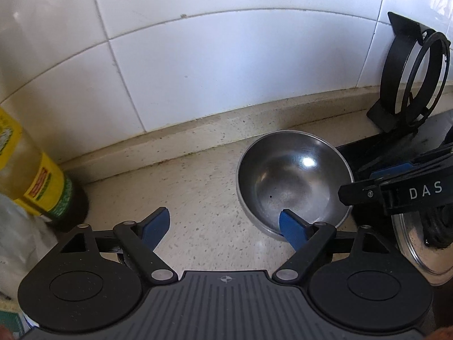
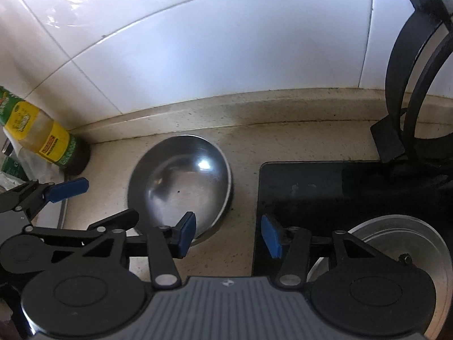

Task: Organize plates and bowls
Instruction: 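Move both grippers to the steel bowl near the stove grate, then close both grippers on the rim of the steel bowl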

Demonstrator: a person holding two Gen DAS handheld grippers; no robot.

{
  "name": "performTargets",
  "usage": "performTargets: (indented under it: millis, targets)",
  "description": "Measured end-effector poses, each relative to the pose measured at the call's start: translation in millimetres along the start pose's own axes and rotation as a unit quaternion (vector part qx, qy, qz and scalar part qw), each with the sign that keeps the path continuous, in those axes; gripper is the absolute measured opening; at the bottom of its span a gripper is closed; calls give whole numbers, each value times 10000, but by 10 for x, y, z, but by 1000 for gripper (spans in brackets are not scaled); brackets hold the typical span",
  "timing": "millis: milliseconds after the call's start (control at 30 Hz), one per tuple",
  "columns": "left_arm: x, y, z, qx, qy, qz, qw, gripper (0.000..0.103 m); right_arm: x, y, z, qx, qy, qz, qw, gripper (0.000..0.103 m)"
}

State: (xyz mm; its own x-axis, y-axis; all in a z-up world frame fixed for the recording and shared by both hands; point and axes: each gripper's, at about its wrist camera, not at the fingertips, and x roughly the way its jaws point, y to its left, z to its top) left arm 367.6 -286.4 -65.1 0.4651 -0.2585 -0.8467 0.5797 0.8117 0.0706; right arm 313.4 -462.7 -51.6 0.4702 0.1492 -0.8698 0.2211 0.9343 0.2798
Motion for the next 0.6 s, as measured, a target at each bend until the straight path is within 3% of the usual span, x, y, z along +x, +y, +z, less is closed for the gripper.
performTargets:
  millis: [600]
  targets:
    - [294,-18,129,268,219,-44,9994,88,294,-33,89,96,149,115,9998,72]
